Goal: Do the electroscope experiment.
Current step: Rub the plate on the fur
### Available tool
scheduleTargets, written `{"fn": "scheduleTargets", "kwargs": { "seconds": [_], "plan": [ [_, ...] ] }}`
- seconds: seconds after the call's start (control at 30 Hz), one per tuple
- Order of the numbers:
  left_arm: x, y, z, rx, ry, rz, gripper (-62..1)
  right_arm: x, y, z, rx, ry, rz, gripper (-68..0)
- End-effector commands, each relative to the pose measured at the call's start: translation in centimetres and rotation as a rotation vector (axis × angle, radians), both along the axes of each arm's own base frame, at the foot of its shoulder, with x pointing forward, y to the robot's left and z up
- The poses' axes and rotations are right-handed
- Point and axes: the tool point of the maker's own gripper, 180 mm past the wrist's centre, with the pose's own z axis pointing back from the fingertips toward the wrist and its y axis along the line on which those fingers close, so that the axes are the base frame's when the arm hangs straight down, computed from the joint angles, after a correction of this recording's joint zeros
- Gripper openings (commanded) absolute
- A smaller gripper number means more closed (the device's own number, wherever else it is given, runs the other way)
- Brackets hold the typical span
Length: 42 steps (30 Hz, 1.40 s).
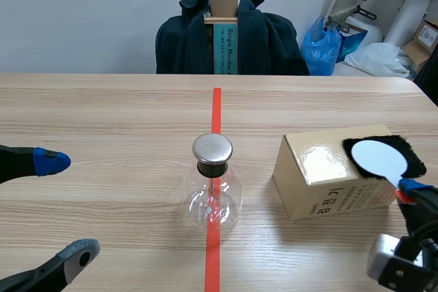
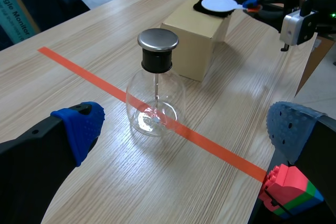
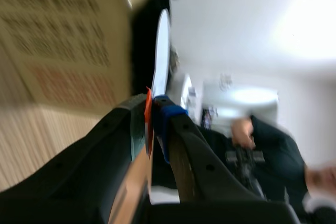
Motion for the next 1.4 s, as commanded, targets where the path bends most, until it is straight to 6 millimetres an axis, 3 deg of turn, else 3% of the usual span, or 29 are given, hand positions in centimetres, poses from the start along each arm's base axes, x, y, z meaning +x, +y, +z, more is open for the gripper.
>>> {"fn": "scheduleTargets", "kwargs": {
  "seconds": [0.0,0.17,0.3,0.47,0.6,0.77,0.93,1.07,1.23,1.37],
  "plan": [
    [0.2,-0.3,0.6,-0.025,-0.014,0.007,1.4,0.8,-1.6,1.6,-0.031,-0.057,-0.039,-66.9],
    [0.3,-0.3,0.7,-0.027,-0.017,0.012,1.4,0.3,1.5,1.6,-0.018,-0.051,0.143,-66.9],
    [0.3,-0.3,0.6,-0.026,-0.017,0.012,1.4,0.8,-1.7,1.4,-0.041,-0.033,-0.011,-66.9],
    [0.3,-0.3,0.6,-0.027,-0.017,0.012,1.4,0.4,0.8,1.0,-0.010,-0.018,0.090,-66.9],
    [0.3,-0.3,0.6,-0.027,-0.017,0.012,1.4,0.6,-2.1,0.4,-0.021,0.019,-0.055,-66.9],
    [0.3,-0.3,0.6,-0.027,-0.017,0.012,1.4,0.1,0.6,0.0,0.018,0.036,0.072,-66.9],
    [0.3,-0.3,0.6,-0.026,-0.017,0.011,1.4,0.2,-1.9,-0.4,0.001,0.073,-0.031,-66.9],
    [0.2,-0.3,0.6,-0.022,-0.014,0.011,1.4,-0.3,1.0,-1.4,0.051,0.119,0.078,-66.9],
    [0.3,-0.3,0.6,-0.024,-0.015,0.012,1.4,0.1,-2.2,-0.9,0.009,0.107,-0.042,-66.9],
    [0.3,-0.3,0.6,-0.026,-0.018,0.012,1.4,-0.2,0.9,-0.9,0.047,0.108,0.115,-66.9]
  ]
}}
